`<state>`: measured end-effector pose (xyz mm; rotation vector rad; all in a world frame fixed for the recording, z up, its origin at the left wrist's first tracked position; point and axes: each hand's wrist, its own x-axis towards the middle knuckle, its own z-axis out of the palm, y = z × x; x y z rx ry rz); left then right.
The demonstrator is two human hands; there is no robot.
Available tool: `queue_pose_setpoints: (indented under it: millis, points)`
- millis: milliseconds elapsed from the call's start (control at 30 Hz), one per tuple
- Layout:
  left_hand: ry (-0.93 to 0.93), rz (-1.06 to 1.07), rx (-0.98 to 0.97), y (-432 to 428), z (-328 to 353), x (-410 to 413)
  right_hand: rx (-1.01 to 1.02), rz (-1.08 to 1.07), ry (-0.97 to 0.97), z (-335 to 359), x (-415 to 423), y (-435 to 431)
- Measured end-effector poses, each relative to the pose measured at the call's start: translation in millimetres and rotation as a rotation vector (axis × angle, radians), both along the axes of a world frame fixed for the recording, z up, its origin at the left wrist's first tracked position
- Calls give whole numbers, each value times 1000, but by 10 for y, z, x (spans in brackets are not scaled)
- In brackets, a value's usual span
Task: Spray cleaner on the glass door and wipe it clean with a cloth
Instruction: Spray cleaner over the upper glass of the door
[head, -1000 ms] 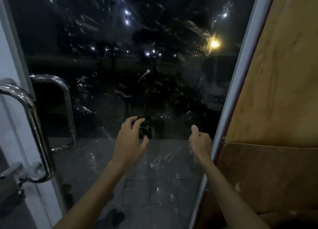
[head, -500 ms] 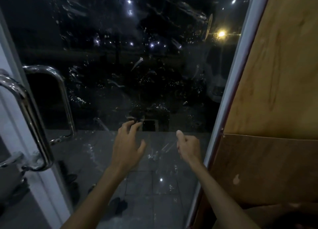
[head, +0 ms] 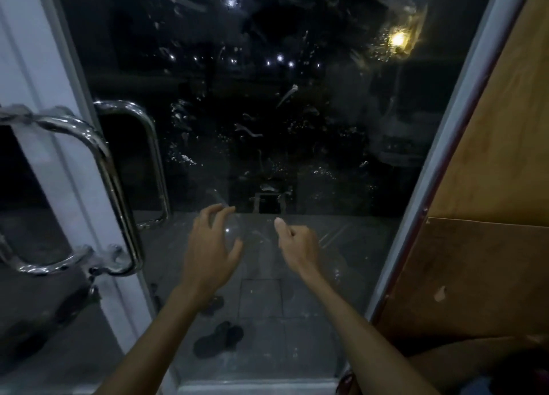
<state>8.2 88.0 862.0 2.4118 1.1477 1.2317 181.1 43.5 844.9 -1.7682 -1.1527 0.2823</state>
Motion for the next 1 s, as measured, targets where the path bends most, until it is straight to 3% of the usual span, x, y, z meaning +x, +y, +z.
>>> queue_pose_setpoints:
  millis: [133, 433, 733, 1000]
  points:
    - [-10, 35, -37, 152, -96, -352, -32, -6, -8, -18, -441, 194]
    - [-12, 118, -76, 349, -306, -872, -95, 192, -142, 38, -1172, 459]
    - [-23, 143, -77, 301, -292, -914, -65, 235, -176, 42, -1246, 465]
    - [5, 78, -92, 148, -466, -514, 90, -96, 193, -281, -433, 198]
